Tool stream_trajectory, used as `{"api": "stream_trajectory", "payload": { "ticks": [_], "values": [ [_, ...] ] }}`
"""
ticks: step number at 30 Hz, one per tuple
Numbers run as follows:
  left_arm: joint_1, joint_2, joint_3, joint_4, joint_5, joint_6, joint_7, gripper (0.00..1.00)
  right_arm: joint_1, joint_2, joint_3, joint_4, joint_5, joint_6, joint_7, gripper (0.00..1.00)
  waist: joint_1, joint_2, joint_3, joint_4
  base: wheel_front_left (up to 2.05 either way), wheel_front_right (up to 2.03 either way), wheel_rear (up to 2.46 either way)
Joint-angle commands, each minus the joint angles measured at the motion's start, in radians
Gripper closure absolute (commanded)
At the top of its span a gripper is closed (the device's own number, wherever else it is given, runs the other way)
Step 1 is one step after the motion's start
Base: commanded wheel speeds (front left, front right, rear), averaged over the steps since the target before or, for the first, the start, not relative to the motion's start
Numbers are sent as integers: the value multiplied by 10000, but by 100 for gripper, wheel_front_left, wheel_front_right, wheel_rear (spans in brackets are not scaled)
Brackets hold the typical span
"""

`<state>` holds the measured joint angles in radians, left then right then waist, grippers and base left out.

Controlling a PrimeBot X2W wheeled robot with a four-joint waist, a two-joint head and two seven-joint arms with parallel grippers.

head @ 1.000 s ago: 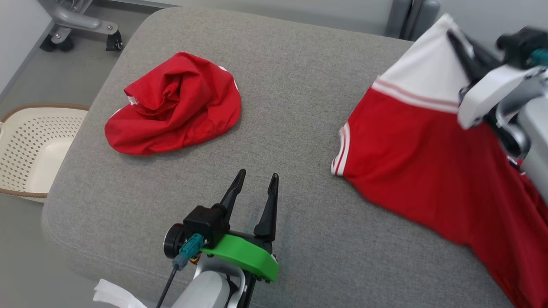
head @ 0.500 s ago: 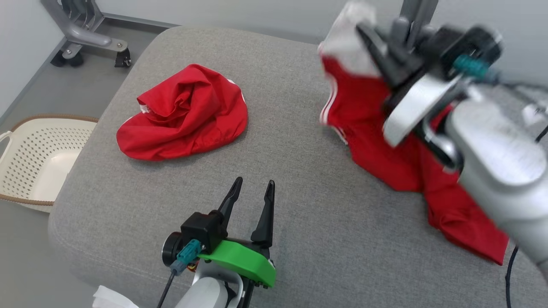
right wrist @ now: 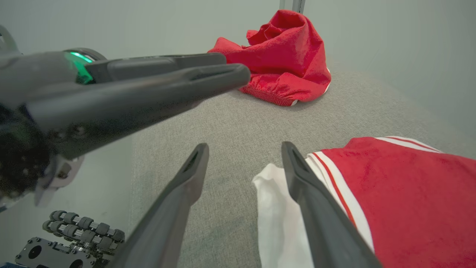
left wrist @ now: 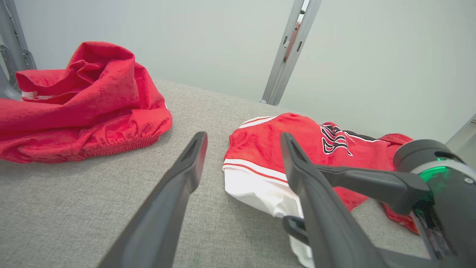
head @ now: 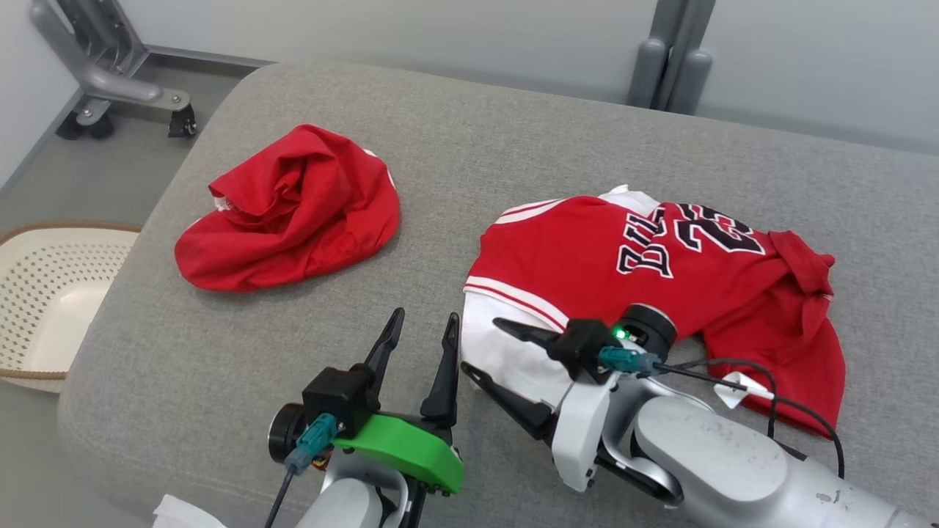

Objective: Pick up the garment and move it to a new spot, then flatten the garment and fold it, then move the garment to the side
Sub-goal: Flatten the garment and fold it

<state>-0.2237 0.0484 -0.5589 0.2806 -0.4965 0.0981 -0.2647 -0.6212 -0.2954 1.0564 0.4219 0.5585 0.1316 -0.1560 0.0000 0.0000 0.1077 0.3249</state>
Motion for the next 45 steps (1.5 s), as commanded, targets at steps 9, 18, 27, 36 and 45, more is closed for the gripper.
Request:
{"api": "stream_trajectory", "payload": {
  "ticks": [9,18,27,36,45],
  "values": [
    [347,38,331,4,32,-4,2,0,1019,-990,-2934,-176,-120,-16,-705,0,0,0,-630,-1279,0,0,0],
    [659,42,445,140,152,-32,0,0,4459,-576,-8281,-1954,-1713,-16,-1087,0,0,0,-971,-2069,0,0,0],
    [940,40,661,446,353,-142,0,0,6525,1046,-10456,-3693,-2757,-16,-1099,0,0,0,-1014,-2433,0,0,0],
    [504,42,458,322,389,-189,2,0,5624,994,-10648,-2911,-3667,-16,-262,0,0,0,-390,-2212,0,0,0],
    [35,42,368,313,514,-198,0,0,3571,568,-10536,-536,-5187,-16,602,0,0,0,590,-1506,0,0,0]
  ]
}}
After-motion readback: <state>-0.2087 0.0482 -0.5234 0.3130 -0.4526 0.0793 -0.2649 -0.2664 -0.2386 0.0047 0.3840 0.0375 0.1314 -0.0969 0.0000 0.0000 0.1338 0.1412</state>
